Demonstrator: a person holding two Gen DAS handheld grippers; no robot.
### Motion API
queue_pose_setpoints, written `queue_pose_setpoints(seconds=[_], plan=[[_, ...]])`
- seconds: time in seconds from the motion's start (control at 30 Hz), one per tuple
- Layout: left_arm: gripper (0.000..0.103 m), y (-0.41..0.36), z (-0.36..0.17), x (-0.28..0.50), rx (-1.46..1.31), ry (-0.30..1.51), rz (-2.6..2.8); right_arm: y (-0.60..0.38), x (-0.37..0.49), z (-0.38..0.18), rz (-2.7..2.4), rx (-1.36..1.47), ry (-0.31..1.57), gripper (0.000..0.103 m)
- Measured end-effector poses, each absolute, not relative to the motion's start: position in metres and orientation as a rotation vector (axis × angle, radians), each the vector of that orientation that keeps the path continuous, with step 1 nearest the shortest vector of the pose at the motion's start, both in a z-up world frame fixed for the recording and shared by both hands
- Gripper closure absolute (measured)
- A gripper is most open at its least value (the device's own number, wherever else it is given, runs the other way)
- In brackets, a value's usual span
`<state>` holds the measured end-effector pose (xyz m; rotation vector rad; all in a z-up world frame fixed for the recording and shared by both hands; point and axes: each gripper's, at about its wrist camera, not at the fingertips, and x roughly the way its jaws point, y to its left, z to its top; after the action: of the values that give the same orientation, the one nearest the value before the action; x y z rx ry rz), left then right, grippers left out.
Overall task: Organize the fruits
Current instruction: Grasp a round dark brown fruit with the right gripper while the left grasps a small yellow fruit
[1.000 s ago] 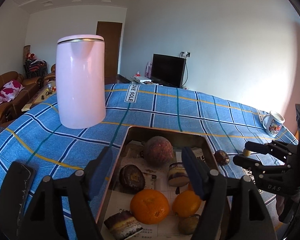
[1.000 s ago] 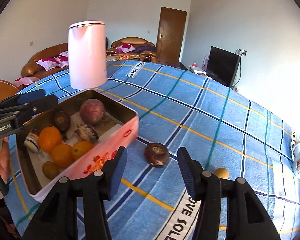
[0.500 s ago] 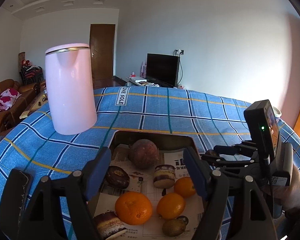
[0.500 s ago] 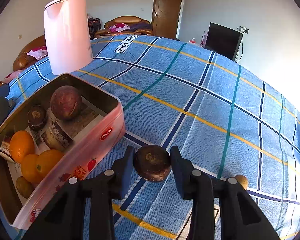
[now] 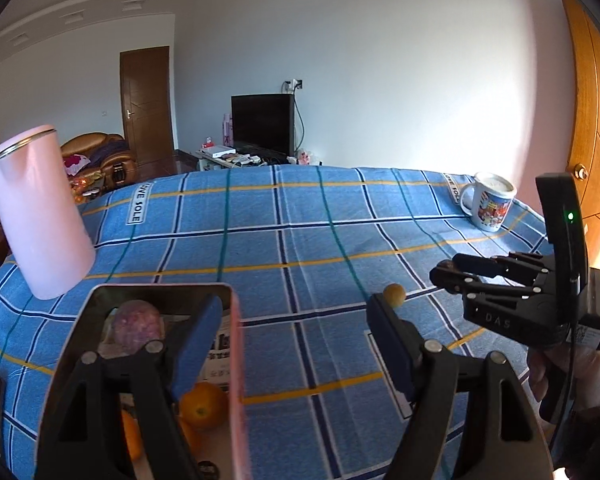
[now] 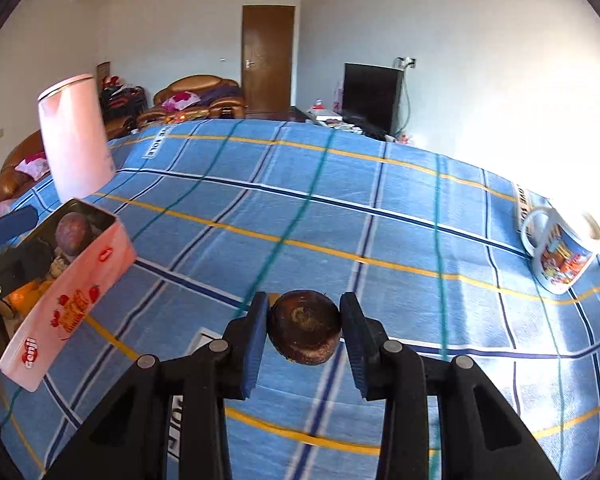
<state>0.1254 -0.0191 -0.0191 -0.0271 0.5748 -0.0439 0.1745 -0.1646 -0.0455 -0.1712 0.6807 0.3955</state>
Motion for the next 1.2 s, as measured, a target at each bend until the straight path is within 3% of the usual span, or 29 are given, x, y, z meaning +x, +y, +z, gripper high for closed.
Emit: queue_pose_setpoints(seconds=[0.27,0.73,0.97,1.03,1.1,1.13,1.2], plan=[[0.026,-0.073,-0.045,0.173,-0.008,0.686,-0.118,-0.222,0.191,-0.053,0.313,-0.068,0.707,0.065],[0.026,-0.107,-0.069,0.22,0.04,0.821,-0.158,-0.236,0.19,-0.052,0.338,-0.008,0.689,0.065],[0.046,-0.11,-0.081,0.234,0.027,0.904,-0.171,-0.235,0.19,-0.052,0.342,-0.017,0.684,0.065],[0.058,-0.109,-0.08,0.234,0.025,0.899,-0.167,-0.235,0.19,-0.052,0.345,-0.018,0.686,0.065],[0.061,-0.109,-0.079,0.233,0.02,0.895,-0.173,-0.235,0.19,-0.052,0.349,-0.016,0.682,0.065],[0.07,-0.109,-0.079,0.232,0.019,0.893,-0.182,-0.236,0.189,-0.052,0.349,-0.014,0.679,0.065],[0.074,-0.109,-0.078,0.229,0.018,0.889,-0.19,-0.236,0.188,-0.051,0.356,-0.01,0.67,0.065]])
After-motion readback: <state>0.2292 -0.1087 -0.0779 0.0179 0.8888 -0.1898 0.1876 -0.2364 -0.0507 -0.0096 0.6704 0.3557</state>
